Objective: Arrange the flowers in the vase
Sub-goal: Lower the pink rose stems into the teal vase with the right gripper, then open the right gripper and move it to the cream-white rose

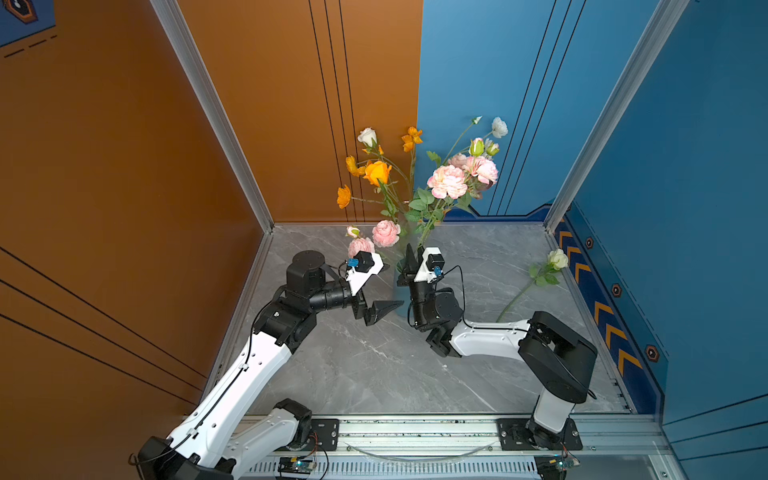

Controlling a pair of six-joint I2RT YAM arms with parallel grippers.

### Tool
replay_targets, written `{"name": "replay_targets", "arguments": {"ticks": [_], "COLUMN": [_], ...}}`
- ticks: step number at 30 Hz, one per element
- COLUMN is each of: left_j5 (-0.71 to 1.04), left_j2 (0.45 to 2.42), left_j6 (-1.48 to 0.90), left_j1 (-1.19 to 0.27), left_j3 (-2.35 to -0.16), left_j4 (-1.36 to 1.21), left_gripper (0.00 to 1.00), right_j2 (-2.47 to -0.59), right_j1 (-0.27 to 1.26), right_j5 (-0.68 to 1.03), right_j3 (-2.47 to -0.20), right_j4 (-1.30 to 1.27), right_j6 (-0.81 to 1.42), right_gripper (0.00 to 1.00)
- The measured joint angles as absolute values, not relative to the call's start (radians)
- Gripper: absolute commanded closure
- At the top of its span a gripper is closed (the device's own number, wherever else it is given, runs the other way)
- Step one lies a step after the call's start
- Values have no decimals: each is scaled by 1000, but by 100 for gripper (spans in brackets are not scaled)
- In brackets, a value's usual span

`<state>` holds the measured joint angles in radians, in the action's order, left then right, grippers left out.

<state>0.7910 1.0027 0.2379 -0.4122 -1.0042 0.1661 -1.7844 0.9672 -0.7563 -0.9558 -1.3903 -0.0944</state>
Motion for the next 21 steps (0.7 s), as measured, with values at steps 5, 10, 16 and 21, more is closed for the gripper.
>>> {"name": "replay_targets", "arguments": {"ticks": [5, 10, 16, 21], "left_j5": [791, 793, 795, 795], "left_j2": [1003, 1004, 1005, 1005], "left_j6": [235, 235, 235, 235], "left_j1": [-412, -412, -412, -410], "left_j3": [-1004, -1004, -1004, -1004], "left_j4": [163, 155, 146, 146], "left_gripper": [2, 2, 2, 2], "right_j2": [-1784, -1747, -1643, -1521], "right_j1": [973, 991, 1010, 1015], "right_j5": [-773, -810, -885, -924], "right_j3": [-923, -865, -791, -786], "right_j4": [-1396, -1396, -1384, -1200], "right_j6": [-115, -152, -187, -175], "right_gripper": [44, 18, 4, 2]}}
